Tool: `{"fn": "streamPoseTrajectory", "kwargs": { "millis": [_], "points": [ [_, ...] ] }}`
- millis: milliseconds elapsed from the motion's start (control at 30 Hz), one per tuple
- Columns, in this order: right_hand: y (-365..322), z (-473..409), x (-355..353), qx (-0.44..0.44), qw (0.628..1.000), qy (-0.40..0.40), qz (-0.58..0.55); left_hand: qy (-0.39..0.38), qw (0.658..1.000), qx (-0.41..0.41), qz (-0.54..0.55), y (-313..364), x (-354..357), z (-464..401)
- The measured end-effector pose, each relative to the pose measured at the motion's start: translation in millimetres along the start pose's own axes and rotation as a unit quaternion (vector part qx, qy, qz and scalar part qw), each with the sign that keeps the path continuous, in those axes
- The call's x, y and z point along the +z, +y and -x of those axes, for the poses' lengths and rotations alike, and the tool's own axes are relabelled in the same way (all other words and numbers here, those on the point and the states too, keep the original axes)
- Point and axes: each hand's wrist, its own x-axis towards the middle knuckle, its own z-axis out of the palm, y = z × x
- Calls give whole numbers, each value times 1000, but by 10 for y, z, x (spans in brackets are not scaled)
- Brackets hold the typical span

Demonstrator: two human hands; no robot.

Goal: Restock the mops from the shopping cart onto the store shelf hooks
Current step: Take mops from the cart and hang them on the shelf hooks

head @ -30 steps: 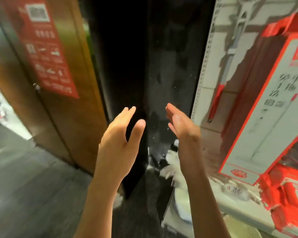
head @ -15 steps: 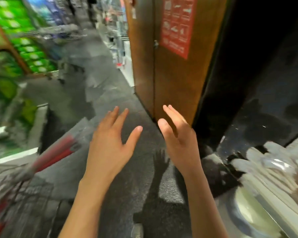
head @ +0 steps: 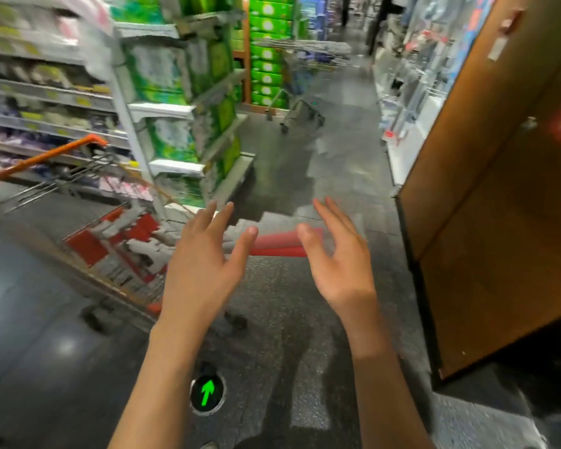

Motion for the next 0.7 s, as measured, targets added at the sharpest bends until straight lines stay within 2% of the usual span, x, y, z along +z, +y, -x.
{"fn": "streamPoseTrajectory", "kwargs": {
  "millis": [333, 533, 700],
  "points": [
    [-710, -567, 1769, -40, 993, -111, -24, 37, 989, -146, 6, -1614, -922, -462],
    [-698, -757, 2480, -32, 986, -161, 3, 27, 979, -202, 19, -2105, -994, -577],
    [-503, -931, 2843, -2, 978, -208, -10, 17, 966, -253, 59, -2482, -766, -801]
  ]
}}
